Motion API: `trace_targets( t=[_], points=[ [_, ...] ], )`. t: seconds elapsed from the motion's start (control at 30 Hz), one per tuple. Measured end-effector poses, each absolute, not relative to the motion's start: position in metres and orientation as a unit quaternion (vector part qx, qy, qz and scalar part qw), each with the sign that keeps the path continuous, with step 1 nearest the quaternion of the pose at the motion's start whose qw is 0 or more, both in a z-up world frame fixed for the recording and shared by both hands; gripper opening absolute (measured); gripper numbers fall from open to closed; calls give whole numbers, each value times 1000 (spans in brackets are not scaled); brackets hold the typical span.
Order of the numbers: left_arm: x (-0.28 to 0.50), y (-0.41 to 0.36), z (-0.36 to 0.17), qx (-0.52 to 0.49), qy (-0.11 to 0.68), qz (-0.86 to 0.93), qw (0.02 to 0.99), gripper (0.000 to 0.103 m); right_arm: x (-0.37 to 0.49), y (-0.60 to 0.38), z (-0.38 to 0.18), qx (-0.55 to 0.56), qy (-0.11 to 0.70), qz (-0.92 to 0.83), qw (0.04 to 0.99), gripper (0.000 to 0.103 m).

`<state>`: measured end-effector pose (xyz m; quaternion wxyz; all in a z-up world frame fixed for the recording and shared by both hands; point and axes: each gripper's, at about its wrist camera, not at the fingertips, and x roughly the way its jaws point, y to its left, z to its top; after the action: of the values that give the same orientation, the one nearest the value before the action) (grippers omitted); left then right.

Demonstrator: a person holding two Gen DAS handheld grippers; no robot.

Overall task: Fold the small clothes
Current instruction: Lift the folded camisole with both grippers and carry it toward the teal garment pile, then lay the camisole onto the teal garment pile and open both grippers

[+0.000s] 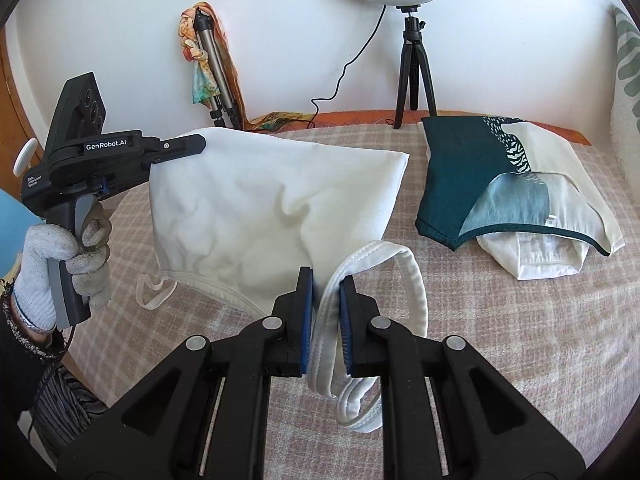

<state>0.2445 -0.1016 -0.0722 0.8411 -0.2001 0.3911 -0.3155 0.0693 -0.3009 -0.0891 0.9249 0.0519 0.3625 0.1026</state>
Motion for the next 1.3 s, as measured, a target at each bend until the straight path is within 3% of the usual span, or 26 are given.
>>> trace_targets(
  t=[0.7,1.3],
  points=[
    [303,-293,-31,-174,357,-381,835,5,114,-475,-36,-8,321,-37,946,13],
    [361,-364,-83,-92,374,-307,870,8,195,-552,-107,25,364,-71,928,13]
  ],
)
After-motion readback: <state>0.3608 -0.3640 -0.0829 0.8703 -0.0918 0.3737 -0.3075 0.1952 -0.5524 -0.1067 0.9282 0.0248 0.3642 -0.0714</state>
